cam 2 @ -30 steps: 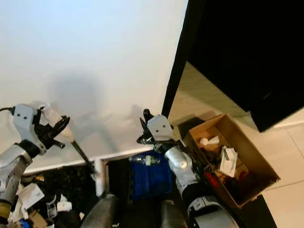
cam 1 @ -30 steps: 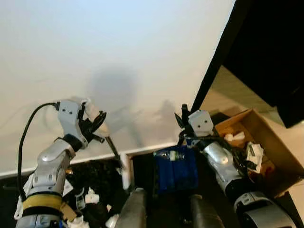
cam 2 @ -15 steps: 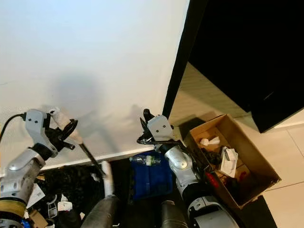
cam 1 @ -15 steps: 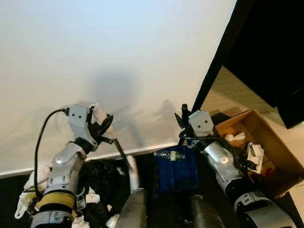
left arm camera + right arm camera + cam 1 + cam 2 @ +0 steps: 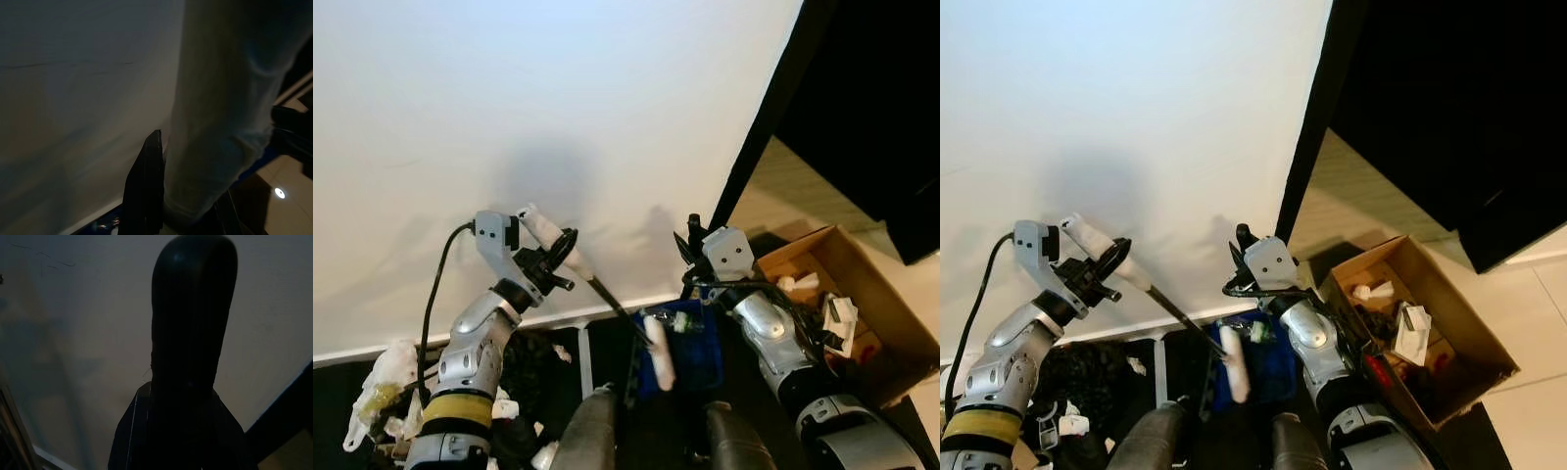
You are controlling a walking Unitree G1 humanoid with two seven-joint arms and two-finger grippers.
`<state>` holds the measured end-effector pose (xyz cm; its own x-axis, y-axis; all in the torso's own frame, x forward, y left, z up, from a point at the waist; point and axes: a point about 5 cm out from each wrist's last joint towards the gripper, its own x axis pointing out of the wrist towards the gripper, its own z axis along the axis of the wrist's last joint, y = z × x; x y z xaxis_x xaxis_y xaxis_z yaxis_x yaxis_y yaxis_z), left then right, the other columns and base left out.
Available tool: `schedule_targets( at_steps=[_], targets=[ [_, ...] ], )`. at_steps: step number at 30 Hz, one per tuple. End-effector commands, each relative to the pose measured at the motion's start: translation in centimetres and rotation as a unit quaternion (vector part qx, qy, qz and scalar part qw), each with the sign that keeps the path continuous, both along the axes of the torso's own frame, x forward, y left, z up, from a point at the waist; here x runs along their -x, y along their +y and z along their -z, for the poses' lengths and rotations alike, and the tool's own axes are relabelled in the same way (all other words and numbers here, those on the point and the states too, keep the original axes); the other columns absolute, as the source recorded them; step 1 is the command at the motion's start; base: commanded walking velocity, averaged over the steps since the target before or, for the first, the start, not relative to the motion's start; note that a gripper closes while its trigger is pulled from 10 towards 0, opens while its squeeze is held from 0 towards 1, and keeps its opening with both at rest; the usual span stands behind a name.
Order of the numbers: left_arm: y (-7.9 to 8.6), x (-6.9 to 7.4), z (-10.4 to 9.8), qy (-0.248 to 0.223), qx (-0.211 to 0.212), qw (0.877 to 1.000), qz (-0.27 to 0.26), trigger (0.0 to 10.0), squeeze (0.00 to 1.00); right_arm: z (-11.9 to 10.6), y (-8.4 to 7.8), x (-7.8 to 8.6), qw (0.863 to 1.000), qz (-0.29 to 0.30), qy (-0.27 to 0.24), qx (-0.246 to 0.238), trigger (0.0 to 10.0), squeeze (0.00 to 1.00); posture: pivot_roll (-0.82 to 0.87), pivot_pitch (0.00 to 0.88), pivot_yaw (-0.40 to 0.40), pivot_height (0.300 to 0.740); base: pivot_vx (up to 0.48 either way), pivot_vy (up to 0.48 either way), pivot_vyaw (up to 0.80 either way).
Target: Sweep floor
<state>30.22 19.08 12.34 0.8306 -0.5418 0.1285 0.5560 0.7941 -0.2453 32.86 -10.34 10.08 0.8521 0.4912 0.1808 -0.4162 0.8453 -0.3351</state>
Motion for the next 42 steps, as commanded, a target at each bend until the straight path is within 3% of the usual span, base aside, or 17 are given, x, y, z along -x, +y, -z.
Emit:
schedule_targets(
  at_steps=[1, 4, 8, 11, 12, 13, 15, 18, 20, 24, 29, 34, 40, 41, 42],
  targets=[
    [-0.2, 0.4, -0.1, -0.002, 0.020, 1.000, 0.010, 10.0, 0.00, 0.2, -0.3, 0.1, 1.000, 0.004, -0.005, 0.003, 10.0, 0.00, 0.24, 0.251, 0.021, 0.740, 0.000, 0.000, 0.00],
    [-0.1, 0.7, -1.1, -0.009, 0.040, 0.999, 0.017, 10.0, 0.00, 0.1, -0.3, 0.1, 1.000, 0.005, -0.006, 0.003, 10.0, 0.00, 0.25, 0.250, 0.023, 0.740, 0.000, 0.000, 0.00],
    [0.4, 1.0, -2.2, -0.020, 0.029, 0.999, 0.026, 10.0, 0.00, 0.1, -0.3, 0.2, 1.000, 0.005, -0.006, 0.003, 10.0, 0.00, 0.25, 0.249, 0.027, 0.740, 0.000, 0.000, 0.00],
    [2.1, 1.5, -3.3, -0.036, -0.032, 0.999, 0.023, 10.0, 0.00, 0.2, -0.4, 0.2, 1.000, 0.006, -0.006, 0.002, 10.0, 0.00, 0.25, 0.248, 0.030, 0.740, 0.000, 0.000, 0.00],
    [2.1, 1.5, -3.3, -0.036, -0.032, 0.999, 0.023, 10.0, 0.00, 0.2, -0.4, 0.2, 1.000, 0.006, -0.006, 0.002, 10.0, 0.00, 0.25, 0.248, 0.030, 0.740, 0.000, 0.000, 0.00],
    [2.9, 1.8, -3.6, -0.040, -0.065, 0.997, 0.020, 10.0, 0.00, 0.3, -0.4, 0.2, 1.000, 0.007, -0.005, 0.002, 10.0, 0.00, 0.26, 0.249, 0.032, 0.740, 0.000, 0.000, 0.00],
    [2.9, 1.8, -3.6, -0.040, -0.065, 0.997, 0.020, 10.0, 0.00, 0.3, -0.4, 0.2, 1.000, 0.007, -0.005, 0.002, 10.0, 0.00, 0.26, 0.249, 0.032, 0.740, 0.000, 0.000, 0.00],
    [4.7, 2.2, -3.8, -0.040, -0.124, 0.991, 0.012, 10.0, 0.00, 0.3, -0.4, 0.3, 1.000, 0.007, -0.004, 0.002, 10.0, 0.00, 0.26, 0.250, 0.032, 0.740, 0.000, 0.000, 0.00],
    [5.4, 2.2, -3.5, -0.036, -0.158, 0.987, 0.006, 10.0, 0.00, 0.4, -0.3, 0.3, 1.000, 0.007, -0.003, 0.001, 10.0, 0.00, 0.26, 0.252, 0.028, 0.740, 0.000, 0.000, 0.00],
    [5.3, 2.0, -2.9, -0.033, -0.168, 0.985, 0.002, 10.0, 0.00, 0.3, -0.2, 0.3, 1.000, 0.006, -0.003, 0.001, 10.0, 0.00, 0.26, 0.252, 0.025, 0.740, 0.000, 0.000, 0.00],
    [4.0, 1.1, 0.4, -0.035, -0.210, 0.977, -0.017, 10.0, 0.00, 0.2, -0.1, 0.2, 1.000, 0.003, -0.005, 0.002, 10.0, 0.00, 0.24, 0.254, 0.020, 0.740, 0.000, 0.000, 0.00],
    [3.1, 0.6, 1.9, -0.019, -0.200, 0.979, -0.030, 10.0, 0.00, 0.2, -0.4, 0.1, 1.000, 0.005, -0.006, 0.003, 10.0, 0.00, 0.23, 0.255, 0.021, 0.740, 0.000, 0.000, 0.00],
    [0.8, -0.1, 2.6, 0.010, -0.105, 0.994, -0.005, 10.0, 0.00, 0.2, -0.5, 0.2, 1.000, 0.006, -0.008, 0.005, 10.0, 0.00, 0.21, 0.265, 0.024, 0.740, 0.000, 0.000, 0.00],
    [0.8, -0.1, 2.6, 0.010, -0.105, 0.994, -0.005, 10.0, 0.00, 0.2, -0.5, 0.2, 1.000, 0.006, -0.008, 0.005, 10.0, 0.00, 0.21, 0.265, 0.024, 0.740, 0.000, 0.000, 0.00],
    [-0.4, 0.0, 2.4, 0.012, -0.070, 0.997, 0.027, 10.0, 0.00, 0.2, -0.5, 0.3, 1.000, 0.007, -0.009, 0.004, 10.0, 0.00, 0.21, 0.263, 0.031, 0.740, 0.000, 0.000, 0.00]
  ],
)
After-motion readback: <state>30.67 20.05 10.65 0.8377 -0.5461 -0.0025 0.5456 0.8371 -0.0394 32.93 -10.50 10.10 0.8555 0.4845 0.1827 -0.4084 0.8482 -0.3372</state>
